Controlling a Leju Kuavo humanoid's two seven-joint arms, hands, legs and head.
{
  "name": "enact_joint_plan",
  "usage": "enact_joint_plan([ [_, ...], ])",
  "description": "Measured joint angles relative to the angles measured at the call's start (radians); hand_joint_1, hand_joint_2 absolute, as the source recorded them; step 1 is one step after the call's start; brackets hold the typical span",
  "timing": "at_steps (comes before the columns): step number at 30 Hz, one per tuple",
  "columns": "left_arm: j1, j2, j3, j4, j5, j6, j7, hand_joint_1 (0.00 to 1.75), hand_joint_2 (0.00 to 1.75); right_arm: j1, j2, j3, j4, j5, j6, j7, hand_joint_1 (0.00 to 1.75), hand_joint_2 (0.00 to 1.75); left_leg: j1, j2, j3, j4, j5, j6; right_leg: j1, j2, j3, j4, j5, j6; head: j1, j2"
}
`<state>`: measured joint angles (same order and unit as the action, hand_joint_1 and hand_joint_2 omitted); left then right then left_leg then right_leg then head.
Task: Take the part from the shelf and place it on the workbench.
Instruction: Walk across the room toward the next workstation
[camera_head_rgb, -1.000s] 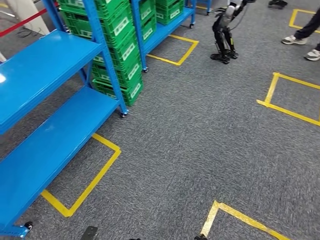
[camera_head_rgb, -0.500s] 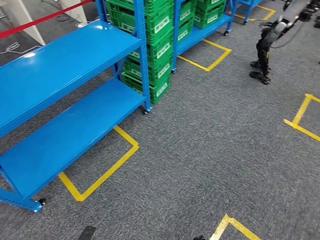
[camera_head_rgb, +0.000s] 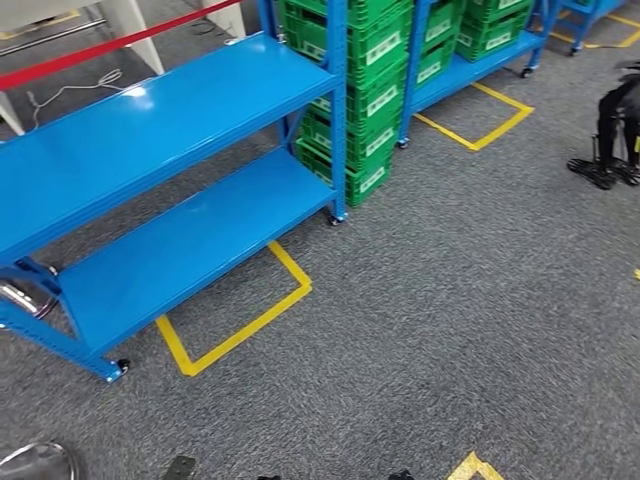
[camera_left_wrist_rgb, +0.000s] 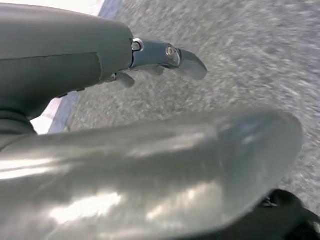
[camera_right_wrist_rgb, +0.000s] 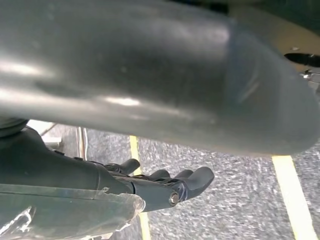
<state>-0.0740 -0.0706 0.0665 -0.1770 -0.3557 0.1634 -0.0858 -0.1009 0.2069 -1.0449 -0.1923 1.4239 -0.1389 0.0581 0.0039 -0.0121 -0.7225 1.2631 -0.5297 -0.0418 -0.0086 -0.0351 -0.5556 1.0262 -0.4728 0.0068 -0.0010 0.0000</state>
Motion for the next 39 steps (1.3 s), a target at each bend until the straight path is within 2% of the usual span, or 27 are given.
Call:
enact_joint_plan([
  [1, 0.003, 0.000, 0.000, 0.000, 0.000, 0.000, 0.000, 0.00, 0.00, -0.001, 0.000, 0.000, 0.000, -0.001, 0.000, 0.000, 0.00, 0.00, -0.001, 0.007, 0.028, -0.049, 0.030, 0.003, 0.000, -0.011, 0.002, 0.000, -0.001, 0.001, 0.000, 0.000],
  [2, 0.005, 0.000, 0.001, 0.000, 0.001, 0.001, 0.000, 0.00, 0.00, -0.002, 0.000, 0.000, 0.000, -0.001, 0.000, 0.000, 0.00, 0.00, -0.003, 0.027, 0.067, -0.116, 0.063, 0.007, 0.001, -0.021, 0.004, 0.000, -0.002, 0.003, 0.000, 0.000],
  [4, 0.002, 0.000, 0.002, 0.000, 0.001, 0.002, 0.000, 0.00, 0.00, -0.002, 0.000, 0.000, 0.000, -0.002, 0.000, 0.002, 0.00, 0.00, -0.011, 0.067, 0.130, -0.234, 0.097, 0.016, 0.007, -0.041, 0.007, 0.002, -0.007, 0.011, -0.002, 0.000],
  [5, 0.001, 0.000, 0.003, 0.000, 0.002, 0.003, 0.000, 0.00, 0.00, -0.002, 0.000, 0.000, 0.000, -0.001, 0.000, 0.003, 0.00, 0.00, -0.015, 0.077, 0.141, -0.260, 0.098, 0.020, 0.010, -0.050, 0.008, 0.002, -0.009, 0.016, -0.002, 0.000],
  [7, 0.004, -0.001, 0.006, 0.000, 0.002, 0.002, 0.000, 0.00, 0.00, -0.004, 0.000, 0.000, 0.000, -0.001, 0.000, 0.007, 0.00, 0.00, -0.015, 0.062, 0.140, -0.269, 0.096, 0.029, 0.013, -0.069, 0.013, -0.002, -0.011, 0.025, -0.001, 0.000],
  [8, 0.007, -0.001, 0.008, 0.000, 0.002, 0.002, 0.000, 0.00, 0.00, -0.005, 0.000, 0.000, 0.000, -0.001, 0.000, 0.008, 0.00, 0.00, -0.012, 0.052, 0.142, -0.272, 0.098, 0.034, 0.012, -0.062, 0.014, 0.001, -0.017, 0.031, 0.000, 0.000],
  [10, 0.010, -0.002, 0.013, 0.000, 0.002, 0.001, 0.001, 0.00, 0.00, -0.005, 0.000, 0.000, 0.000, -0.001, -0.001, 0.011, 0.00, 0.00, -0.005, 0.032, 0.146, -0.277, 0.102, 0.045, 0.008, -0.020, -0.006, 0.056, -0.053, 0.042, 0.004, 0.000],
  [11, 0.009, -0.003, 0.014, 0.000, 0.002, 0.001, 0.002, 0.00, 0.00, -0.004, 0.000, 0.000, 0.000, -0.002, -0.001, 0.011, 0.00, 0.00, -0.003, 0.021, 0.146, -0.277, 0.102, 0.049, 0.006, 0.007, -0.033, 0.114, -0.084, 0.046, 0.007, 0.000],
  [12, 0.008, -0.004, 0.015, 0.000, 0.002, 0.001, 0.002, 0.00, 0.00, -0.002, 0.000, 0.000, 0.000, -0.002, -0.001, 0.012, 0.00, 0.00, -0.003, 0.009, 0.145, -0.277, 0.103, 0.051, 0.006, 0.021, -0.066, 0.183, -0.115, 0.048, 0.009, 0.000],
  [13, 0.007, -0.005, 0.016, 0.000, 0.002, 0.001, 0.003, 0.00, 0.00, -0.001, 0.000, 0.000, 0.000, -0.003, -0.001, 0.012, 0.00, 0.00, -0.003, -0.003, 0.145, -0.277, 0.103, 0.052, 0.005, 0.028, -0.097, 0.243, -0.136, 0.049, 0.009, 0.000],
  [14, 0.009, -0.005, 0.017, 0.000, 0.002, 0.001, 0.004, 0.00, 0.00, 0.000, 0.000, 0.000, 0.000, -0.003, -0.001, 0.013, 0.00, 0.00, -0.003, -0.015, 0.145, -0.277, 0.103, 0.053, 0.005, 0.030, -0.116, 0.276, -0.139, 0.049, 0.010, 0.000],
  [15, 0.010, -0.006, 0.018, 0.000, 0.002, 0.001, 0.004, 0.00, 0.00, 0.001, 0.000, 0.000, 0.000, -0.003, -0.001, 0.013, 0.00, 0.00, -0.002, -0.028, 0.146, -0.277, 0.103, 0.052, 0.005, 0.032, -0.118, 0.271, -0.123, 0.049, 0.010, 0.000],
  [16, 0.012, -0.006, 0.019, 0.000, 0.002, 0.001, 0.005, 0.00, 0.00, 0.001, 0.000, 0.000, 0.000, -0.003, -0.001, 0.013, 0.00, 0.00, -0.001, -0.041, 0.147, -0.276, 0.104, 0.050, 0.004, 0.035, -0.101, 0.227, -0.090, 0.048, 0.009, 0.000],
  [17, 0.012, -0.006, 0.020, 0.000, 0.002, 0.001, 0.005, 0.00, 0.00, 0.000, 0.000, 0.000, 0.000, -0.002, -0.001, 0.013, 0.00, 0.00, 0.001, -0.054, 0.148, -0.275, 0.104, 0.046, 0.001, 0.046, -0.069, 0.157, -0.050, 0.049, 0.010, 0.000],
  [19, 0.011, -0.005, 0.020, 0.000, 0.002, 0.002, 0.005, 0.00, 0.00, -0.001, 0.000, 0.000, 0.000, -0.002, -0.001, 0.013, 0.00, 0.00, 0.002, -0.078, 0.144, -0.270, 0.104, 0.034, -0.006, 0.084, -0.012, 0.036, -0.008, 0.048, 0.009, 0.000],
  [21, 0.012, -0.004, 0.021, 0.000, 0.002, 0.002, 0.005, 0.00, 0.00, -0.001, 0.000, 0.000, 0.000, -0.002, -0.001, 0.013, 0.00, 0.00, 0.003, -0.096, 0.138, -0.270, 0.109, 0.021, -0.006, 0.101, 0.004, 0.004, -0.007, 0.040, 0.009, 0.000],
  [23, 0.016, -0.003, 0.021, 0.000, 0.002, 0.003, 0.005, 0.00, 0.00, -0.002, 0.000, 0.000, 0.000, -0.002, -0.001, 0.014, 0.00, 0.00, 0.006, -0.103, 0.133, -0.274, 0.114, 0.010, -0.004, 0.085, 0.004, 0.003, -0.002, 0.025, 0.009, 0.000],
  [25, 0.018, -0.002, 0.021, 0.000, 0.002, 0.004, 0.005, 0.00, 0.00, -0.003, 0.000, 0.000, 0.000, -0.001, -0.002, 0.013, 0.00, 0.00, 0.004, -0.069, 0.114, -0.237, 0.087, 0.002, -0.006, 0.066, 0.004, 0.000, 0.002, 0.011, 0.003, 0.000],
  [27, 0.014, -0.002, 0.021, 0.000, 0.002, 0.004, 0.005, 0.00, 0.00, -0.001, 0.000, 0.000, 0.000, -0.001, -0.002, 0.013, 0.00, 0.00, 0.001, -0.019, 0.058, -0.119, 0.022, -0.005, -0.003, 0.040, 0.002, -0.001, 0.002, 0.003, -0.006, 0.000],
  [29, 0.013, -0.004, 0.021, 0.000, 0.001, 0.004, 0.005, 0.00, 0.00, 0.003, 0.000, 0.000, 0.000, -0.001, -0.004, 0.014, 0.00, 0.00, 0.001, -0.002, 0.001, 0.001, -0.023, -0.007, 0.001, 0.013, 0.001, -0.001, 0.001, 0.000, -0.007, 0.000],
  [30, 0.014, -0.004, 0.021, 0.000, 0.001, 0.004, 0.005, 0.00, 0.00, 0.003, 0.000, 0.000, 0.000, -0.001, -0.005, 0.014, 0.00, 0.00, 0.001, -0.001, -0.005, 0.016, -0.018, -0.005, 0.003, 0.000, 0.001, -0.001, 0.000, -0.001, -0.007, 0.000],
  [31, 0.015, -0.004, 0.021, 0.000, 0.001, 0.004, 0.005, 0.00, 0.00, 0.002, 0.000, 0.000, 0.000, -0.001, -0.006, 0.013, 0.00, 0.00, 0.000, 0.002, 0.010, -0.010, 0.005, -0.002, 0.004, -0.011, 0.002, -0.001, -0.001, -0.001, -0.008, 0.000],
  [32, 0.016, -0.004, 0.021, 0.000, 0.000, 0.003, 0.005, 0.00, 0.00, 0.001, 0.000, 0.000, 0.000, -0.001, -0.006, 0.013, 0.00, 0.00, -0.002, 0.012, 0.044, -0.069, 0.039, 0.004, 0.005, -0.021, 0.004, -0.001, -0.002, -0.001, -0.008, 0.000],
  [34, 0.013, -0.004, 0.021, -0.001, -0.001, 0.003, 0.005, 0.00, 0.00, -0.001, 0.000, 0.000, 0.000, -0.001, -0.008, 0.012, 0.00, 0.00, -0.013, 0.063, 0.117, -0.205, 0.089, 0.018, 0.010, -0.041, 0.008, 0.001, -0.006, 0.004, -0.009, 0.000],
  [36, 0.008, -0.004, 0.021, -0.001, -0.004, 0.003, 0.004, 0.00, 0.00, -0.001, 0.000, 0.000, 0.000, 0.000, -0.010, 0.012, 0.00, 0.00, -0.023, 0.093, 0.146, -0.266, 0.096, 0.029, 0.016, -0.061, 0.011, 0.000, -0.010, 0.012, -0.009, 0.000],
  [38, 0.009, -0.004, 0.021, -0.002, -0.009, 0.004, 0.004, 0.00, 0.00, -0.003, 0.000, 0.000, 0.000, 0.002, -0.010, 0.012, 0.00, 0.00, -0.022, 0.072, 0.146, -0.275, 0.098, 0.038, 0.017, -0.077, 0.017, -0.005, -0.013, 0.022, -0.009, 0.000],
  [39, 0.011, -0.005, 0.021, -0.002, -0.012, 0.004, 0.004, 0.00, 0.00, -0.004, 0.000, 0.000, 0.000, 0.002, -0.010, 0.012, 0.00, 0.00, -0.018, 0.060, 0.147, -0.279, 0.100, 0.043, 0.016, -0.066, 0.017, 0.000, -0.019, 0.029, -0.007, 0.000],
])
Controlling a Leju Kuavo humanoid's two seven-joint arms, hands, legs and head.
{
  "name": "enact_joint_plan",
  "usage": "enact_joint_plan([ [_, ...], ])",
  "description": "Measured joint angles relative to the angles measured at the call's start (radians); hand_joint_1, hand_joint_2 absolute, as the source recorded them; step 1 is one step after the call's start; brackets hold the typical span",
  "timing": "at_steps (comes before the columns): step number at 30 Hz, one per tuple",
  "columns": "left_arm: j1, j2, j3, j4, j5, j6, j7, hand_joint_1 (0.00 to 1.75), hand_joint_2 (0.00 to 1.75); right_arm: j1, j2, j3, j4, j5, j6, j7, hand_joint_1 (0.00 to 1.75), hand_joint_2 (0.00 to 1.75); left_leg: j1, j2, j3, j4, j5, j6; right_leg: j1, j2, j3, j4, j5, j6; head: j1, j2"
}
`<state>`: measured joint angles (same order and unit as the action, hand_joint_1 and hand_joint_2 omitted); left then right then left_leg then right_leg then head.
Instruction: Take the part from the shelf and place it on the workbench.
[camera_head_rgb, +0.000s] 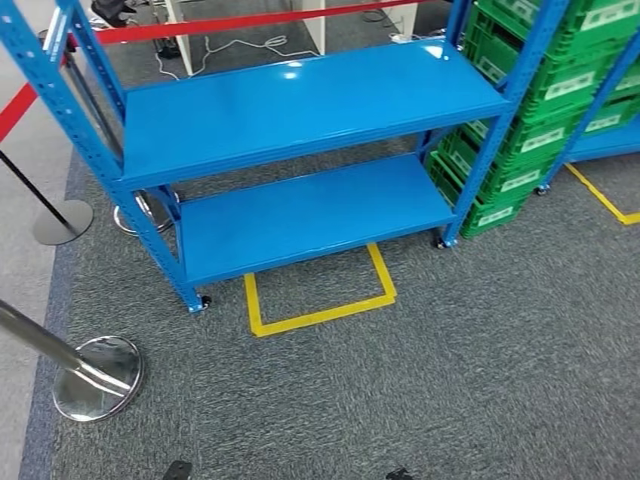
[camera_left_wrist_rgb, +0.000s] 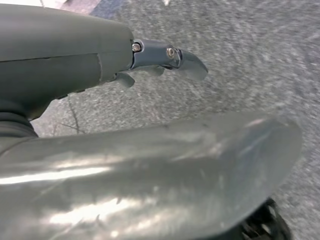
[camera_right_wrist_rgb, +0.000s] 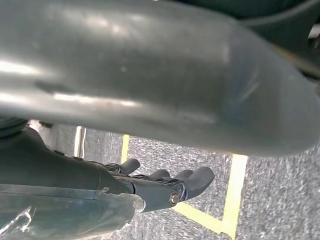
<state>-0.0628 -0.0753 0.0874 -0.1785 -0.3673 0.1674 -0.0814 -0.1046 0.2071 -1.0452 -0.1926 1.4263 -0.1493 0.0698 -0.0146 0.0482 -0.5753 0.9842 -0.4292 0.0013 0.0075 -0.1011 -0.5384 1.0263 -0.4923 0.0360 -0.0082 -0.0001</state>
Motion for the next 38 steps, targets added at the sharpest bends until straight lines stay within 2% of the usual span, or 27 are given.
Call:
enact_joint_plan([
  [1, 0.001, 0.000, 0.000, 0.000, -0.003, 0.000, 0.000, 0.00, 0.00, 0.000, 0.000, 0.000, 0.000, 0.000, 0.000, 0.000, 0.00, 0.00, 0.004, -0.011, 0.001, -0.004, 0.003, 0.005, -0.001, 0.023, -0.009, 0.024, -0.016, 0.007, 0.002, 0.000],
  [3, -0.002, 0.001, 0.000, 0.000, -0.008, 0.001, 0.000, 0.00, 0.00, 0.002, 0.000, 0.000, 0.000, 0.001, 0.000, 0.000, 0.00, 0.00, 0.009, -0.034, 0.001, -0.006, 0.008, 0.012, -0.003, 0.077, -0.058, 0.136, -0.076, 0.015, 0.008, 0.000],
  [4, -0.004, 0.001, 0.000, 0.000, -0.010, 0.001, 0.000, 0.00, 0.00, 0.004, 0.000, 0.000, 0.000, 0.001, 0.000, 0.000, 0.00, 0.00, 0.009, -0.048, 0.000, -0.006, 0.008, 0.014, -0.004, 0.090, -0.093, 0.209, -0.107, 0.017, 0.010, 0.000],
  [5, -0.005, 0.000, 0.000, 0.000, -0.011, 0.001, 0.000, 0.00, 0.00, 0.005, 0.000, 0.000, 0.000, 0.001, 0.000, 0.000, 0.00, 0.00, 0.010, -0.062, 0.000, -0.006, 0.009, 0.015, -0.005, 0.095, -0.122, 0.265, -0.123, 0.018, 0.011, 0.000],
  [6, -0.003, 0.000, 0.000, 0.000, -0.012, 0.000, 0.000, 0.00, 0.00, 0.006, -0.001, 0.000, 0.000, 0.002, -0.001, 0.000, 0.00, 0.00, 0.010, -0.076, 0.000, -0.006, 0.009, 0.014, -0.006, 0.097, -0.137, 0.288, -0.121, 0.019, 0.012, 0.000],
  [7, -0.002, 0.000, 0.000, 0.000, -0.013, 0.000, 0.000, 0.00, 0.00, 0.006, -0.001, 0.000, 0.000, 0.002, -0.001, 0.000, 0.00, 0.00, 0.012, -0.090, 0.001, -0.006, 0.010, 0.013, -0.007, 0.098, -0.134, 0.271, -0.098, 0.019, 0.012, 0.000],
  [9, -0.001, 0.000, 0.000, 0.000, -0.017, 0.000, 0.000, 0.00, 0.00, 0.005, -0.001, 0.000, 0.000, 0.003, -0.002, -0.002, 0.00, 0.00, 0.016, -0.115, 0.003, -0.004, 0.010, 0.007, -0.014, 0.116, -0.079, 0.141, -0.022, 0.022, 0.013, 0.000],
  [10, -0.002, 0.000, 0.000, 0.000, -0.019, 0.000, 0.000, 0.00, 0.00, 0.004, 0.000, 0.000, 0.000, 0.003, -0.002, -0.004, 0.00, 0.00, 0.015, -0.126, 0.001, 0.001, 0.009, 0.002, -0.019, 0.132, -0.049, 0.072, 0.003, 0.023, 0.016, 0.000],
  [11, -0.002, 0.001, 0.000, 0.000, -0.021, 0.000, 0.000, 0.00, 0.00, 0.003, 0.000, 0.000, 0.000, 0.003, -0.003, -0.007, 0.00, 0.00, 0.015, -0.135, -0.002, 0.004, 0.009, -0.004, -0.023, 0.147, -0.027, 0.025, 0.018, 0.021, 0.018, 0.000],
  [12, -0.002, 0.002, 0.000, 0.000, -0.022, 0.001, 0.000, 0.00, 0.00, 0.001, 0.000, 0.000, 0.001, 0.003, -0.004, -0.010, 0.00, 0.00, 0.014, -0.141, -0.006, 0.006, 0.009, -0.011, -0.024, 0.158, -0.019, 0.004, 0.020, 0.017, 0.020, 0.000],
  [14, 0.001, 0.004, 0.000, 0.000, -0.025, 0.002, 0.000, 0.00, 0.00, -0.002, 0.001, 0.000, 0.001, 0.002, -0.004, -0.016, 0.00, 0.00, 0.015, -0.149, -0.010, 0.001, 0.015, -0.022, -0.021, 0.156, -0.018, 0.003, 0.020, 0.001, 0.019, 0.000],
  [15, 0.002, 0.005, 0.000, 0.000, -0.027, 0.002, 0.000, 0.00, 0.00, -0.002, 0.001, 0.000, 0.001, 0.001, -0.004, -0.019, 0.00, 0.00, 0.016, -0.149, -0.009, -0.002, 0.018, -0.024, -0.020, 0.154, -0.019, 0.001, 0.022, -0.003, 0.019, 0.000],
  [16, 0.001, 0.006, 0.000, 0.000, -0.028, 0.002, 0.000, 0.00, 0.00, -0.002, 0.000, 0.000, 0.001, 0.000, -0.004, -0.022, 0.00, 0.00, 0.016, -0.148, -0.008, -0.005, 0.020, -0.018, -0.021, 0.152, -0.019, -0.001, 0.024, -0.006, 0.016, 0.000],
  [19, -0.001, 0.008, 0.000, -0.001, -0.031, 0.001, 0.000, 0.00, 0.00, -0.002, 0.001, 0.000, 0.000, 0.000, -0.004, -0.026, 0.00, 0.00, 0.014, -0.143, -0.007, -0.009, 0.022, 0.022, -0.021, 0.151, -0.020, -0.004, 0.027, -0.008, 0.010, 0.000],
  [20, -0.002, 0.008, 0.000, -0.001, -0.031, 0.001, 0.000, 0.00, 0.00, -0.002, 0.001, 0.000, 0.000, -0.001, -0.004, -0.027, 0.00, 0.00, 0.014, -0.142, -0.007, -0.009, 0.023, 0.027, -0.020, 0.152, -0.021, -0.003, 0.028, -0.010, 0.011, 0.000],
  [21, -0.002, 0.008, 0.000, -0.001, -0.031, 0.001, 0.001, 0.00, 0.00, -0.002, 0.000, 0.000, 0.000, -0.001, -0.005, -0.027, 0.00, 0.00, 0.015, -0.142, -0.007, -0.009, 0.024, 0.026, -0.018, 0.152, -0.021, -0.003, 0.028, -0.012, 0.010, 0.000],
  [23, -0.004, 0.008, 0.000, -0.001, -0.031, 0.001, 0.002, 0.00, 0.00, -0.001, 0.000, 0.000, 0.000, -0.003, -0.006, -0.027, 0.00, 0.00, 0.017, -0.141, -0.007, -0.011, 0.026, 0.017, -0.015, 0.153, -0.022, -0.003, 0.028, -0.015, 0.010, 0.000],
  [24, -0.004, 0.008, 0.000, -0.001, -0.031, 0.001, 0.002, 0.00, 0.00, -0.001, -0.001, 0.000, 0.000, -0.004, -0.007, -0.027, 0.00, 0.00, 0.018, -0.141, -0.007, -0.012, 0.027, 0.006, -0.013, 0.153, -0.022, -0.003, 0.028, -0.017, 0.011, 0.000],
  [27, -0.004, 0.007, 0.003, -0.001, -0.026, 0.000, 0.002, 0.00, 0.00, -0.001, -0.001, 0.000, 0.000, -0.006, -0.009, -0.023, 0.00, 0.00, 0.024, -0.141, -0.007, -0.015, 0.026, -0.035, -0.010, 0.152, -0.023, -0.002, 0.027, -0.019, 0.011, 0.000],
  [28, -0.003, 0.007, 0.004, -0.001, -0.024, 0.000, 0.001, 0.00, 0.00, -0.001, -0.001, 0.000, 0.000, -0.006, -0.011, -0.021, 0.00, 0.00, 0.025, -0.141, -0.007, -0.016, 0.026, -0.041, -0.009, 0.152, -0.024, -0.002, 0.027, -0.019, 0.011, 0.000],
  [38, -0.001, 0.008, 0.022, -0.001, -0.022, -0.004, -0.001, 0.00, 0.00, -0.001, 0.000, 0.000, 0.000, -0.006, -0.021, -0.020, 0.00, 0.00, 0.021, -0.141, -0.008, -0.015, 0.024, -0.037, -0.015, 0.152, -0.020, -0.008, 0.029, -0.014, 0.011, 0.000],
])
